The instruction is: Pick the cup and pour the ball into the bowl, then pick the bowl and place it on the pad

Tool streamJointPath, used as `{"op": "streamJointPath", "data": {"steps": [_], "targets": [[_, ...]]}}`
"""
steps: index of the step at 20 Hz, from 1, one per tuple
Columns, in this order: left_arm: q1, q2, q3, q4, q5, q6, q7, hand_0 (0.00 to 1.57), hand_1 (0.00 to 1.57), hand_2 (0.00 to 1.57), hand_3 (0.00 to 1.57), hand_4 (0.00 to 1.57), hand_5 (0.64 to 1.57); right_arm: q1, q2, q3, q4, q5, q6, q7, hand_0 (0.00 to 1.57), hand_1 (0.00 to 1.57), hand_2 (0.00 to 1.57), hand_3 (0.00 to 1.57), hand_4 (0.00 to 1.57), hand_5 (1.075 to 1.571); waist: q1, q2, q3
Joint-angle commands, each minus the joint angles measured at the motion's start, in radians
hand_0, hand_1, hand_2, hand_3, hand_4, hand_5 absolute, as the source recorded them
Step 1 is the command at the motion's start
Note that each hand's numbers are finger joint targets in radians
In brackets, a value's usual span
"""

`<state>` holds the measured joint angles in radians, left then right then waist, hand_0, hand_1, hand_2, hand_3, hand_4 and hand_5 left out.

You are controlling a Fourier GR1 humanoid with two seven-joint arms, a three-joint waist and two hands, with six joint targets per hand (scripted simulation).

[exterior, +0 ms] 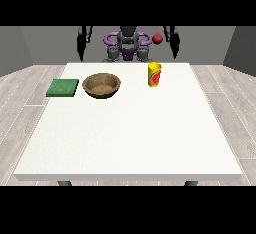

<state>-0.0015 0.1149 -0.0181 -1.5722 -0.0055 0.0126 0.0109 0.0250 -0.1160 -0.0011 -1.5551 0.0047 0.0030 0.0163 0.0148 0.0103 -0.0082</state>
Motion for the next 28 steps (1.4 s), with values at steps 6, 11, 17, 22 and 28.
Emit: {"op": "streamJointPath", "data": {"steps": [6, 11, 17, 22, 28], "targets": [[-0.009, 0.037, 0.016, -0.109, 0.021, -0.007, 0.102, 0.00, 0.00, 0.00, 0.00, 0.66, 1.566, -0.012, -0.046, -0.017, -0.110, -0.015, 0.010, 0.097, 0.00, 0.00, 0.00, 0.00, 0.87, 1.533, 0.006, -0.284, 0.0043], [0.141, -0.103, -0.063, -0.265, 0.138, 0.056, 0.405, 0.00, 0.00, 0.00, 0.00, 0.63, 1.564, 0.096, 0.041, -0.012, -0.247, -0.112, -0.072, 0.412, 0.00, 0.00, 0.00, 0.00, 0.86, 1.532, -0.004, -0.510, 0.0079], [-0.017, -0.113, -0.118, -0.451, 0.056, 0.146, 0.507, 0.00, 0.00, 0.00, 0.00, 0.57, 1.559, -0.005, -0.011, -0.099, -0.387, -0.154, -0.079, 0.435, 0.00, 0.00, 0.00, 0.00, 0.77, 1.544, 0.003, -0.287, 0.0086], [-0.059, -0.113, -0.116, -0.362, 0.029, 0.127, 0.325, 0.00, 0.00, 0.00, 0.00, 0.61, 1.555, -0.034, 0.051, -0.043, -0.341, -0.099, -0.081, 0.263, 0.00, 0.00, 0.00, 0.00, 0.72, 1.540, -0.009, -0.108, 0.0085], [-0.138, -0.082, -0.026, -0.153, -0.004, 0.111, -0.001, 0.00, 0.00, 0.00, 0.00, 0.57, 1.520, -0.131, 0.034, -0.090, -0.291, -0.155, -0.029, 0.142, 0.00, 0.00, 0.00, 0.00, 0.70, 1.545, -0.065, 0.119, 0.0078]]}}
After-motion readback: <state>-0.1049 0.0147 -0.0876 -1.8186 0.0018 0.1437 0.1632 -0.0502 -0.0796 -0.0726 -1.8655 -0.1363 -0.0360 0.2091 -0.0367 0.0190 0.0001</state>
